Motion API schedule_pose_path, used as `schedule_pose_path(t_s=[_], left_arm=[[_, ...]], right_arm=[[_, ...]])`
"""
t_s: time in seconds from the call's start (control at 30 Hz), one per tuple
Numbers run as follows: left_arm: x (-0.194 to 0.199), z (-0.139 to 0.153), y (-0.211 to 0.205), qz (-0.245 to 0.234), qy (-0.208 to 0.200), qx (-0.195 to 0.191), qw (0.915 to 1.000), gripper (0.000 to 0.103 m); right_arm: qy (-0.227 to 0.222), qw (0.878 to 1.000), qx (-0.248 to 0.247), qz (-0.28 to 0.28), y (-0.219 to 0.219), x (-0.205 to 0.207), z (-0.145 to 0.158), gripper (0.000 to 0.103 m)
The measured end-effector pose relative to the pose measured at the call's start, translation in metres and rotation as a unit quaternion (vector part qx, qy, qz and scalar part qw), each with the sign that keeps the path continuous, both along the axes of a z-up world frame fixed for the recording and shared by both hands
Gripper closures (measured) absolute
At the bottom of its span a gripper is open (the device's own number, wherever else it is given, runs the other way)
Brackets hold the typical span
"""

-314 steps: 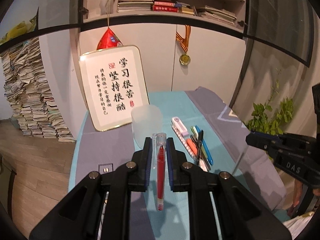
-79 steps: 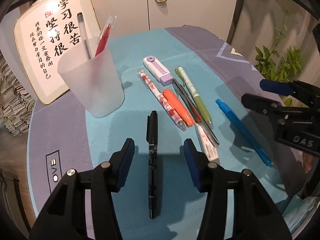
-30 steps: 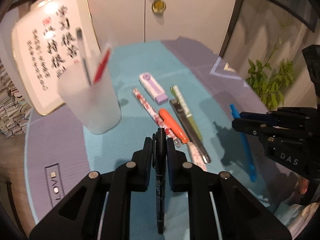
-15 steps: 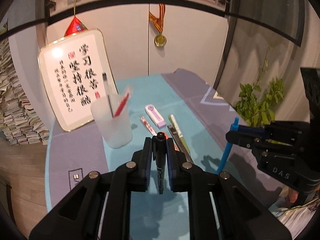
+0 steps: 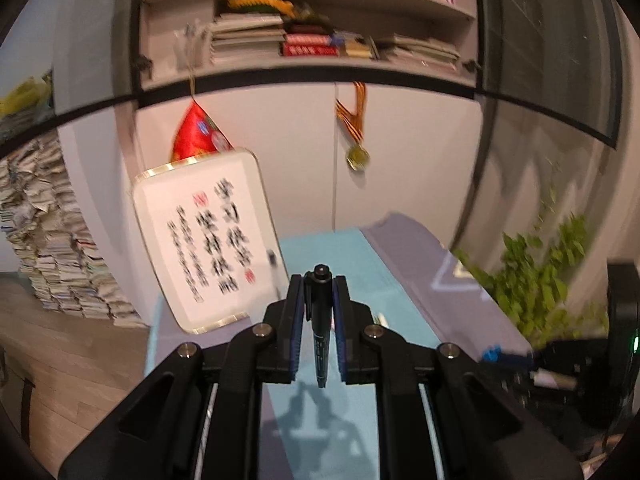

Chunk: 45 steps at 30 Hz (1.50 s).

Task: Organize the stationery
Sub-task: 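Lift the black marker toward the cup with the left gripper while the right gripper lifts the blue pen, then lower the black marker into the frosted cup and open the left gripper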

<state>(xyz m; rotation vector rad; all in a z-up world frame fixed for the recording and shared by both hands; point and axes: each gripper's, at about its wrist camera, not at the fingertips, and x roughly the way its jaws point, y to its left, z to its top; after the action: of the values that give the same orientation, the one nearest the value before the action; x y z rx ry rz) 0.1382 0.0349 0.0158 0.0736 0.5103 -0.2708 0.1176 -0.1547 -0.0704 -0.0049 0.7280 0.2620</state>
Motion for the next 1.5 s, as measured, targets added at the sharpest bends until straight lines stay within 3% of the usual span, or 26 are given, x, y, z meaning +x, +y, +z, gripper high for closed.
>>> schedule_pose_path(t_s=[0.23,0.6,1.07,1.3,1.4,1.47,1.5], left_arm=[[0.040,0.010,0.005,0.053,-0.032,0.014,0.9980,0.091],[0.083,-0.045,0.022,0.074,0.052,0.011,0.9958,0.091],[0.081,-0.070,0.028,0.057,0.094,0.000,0.9939,0.091],[0.072,-0.074,0.032,0.052,0.095,-0.004,0.9941,0.090],[0.061,-0.070,0.038,0.058,0.085,-0.011,0.9946,0.084],[0.051,-0.068,0.043,0.062,0.078,-0.019,0.9948,0.072],[0.046,-0.068,0.046,0.064,0.075,-0.019,0.9950,0.071]], right_arm=[[0.004,1.000,0.000,-0.001,0.000,0.001,-0.002,0.092],[0.004,1.000,-0.002,-0.011,0.000,0.006,-0.001,0.092],[-0.010,1.000,-0.010,0.002,0.020,0.011,0.016,0.092],[-0.017,1.000,-0.013,0.003,0.029,0.010,0.024,0.092],[-0.025,1.000,-0.009,0.003,0.033,0.011,0.032,0.092],[-0.034,0.999,-0.007,0.006,0.038,0.013,0.040,0.092],[-0.039,0.999,-0.006,0.008,0.041,0.014,0.044,0.092]])
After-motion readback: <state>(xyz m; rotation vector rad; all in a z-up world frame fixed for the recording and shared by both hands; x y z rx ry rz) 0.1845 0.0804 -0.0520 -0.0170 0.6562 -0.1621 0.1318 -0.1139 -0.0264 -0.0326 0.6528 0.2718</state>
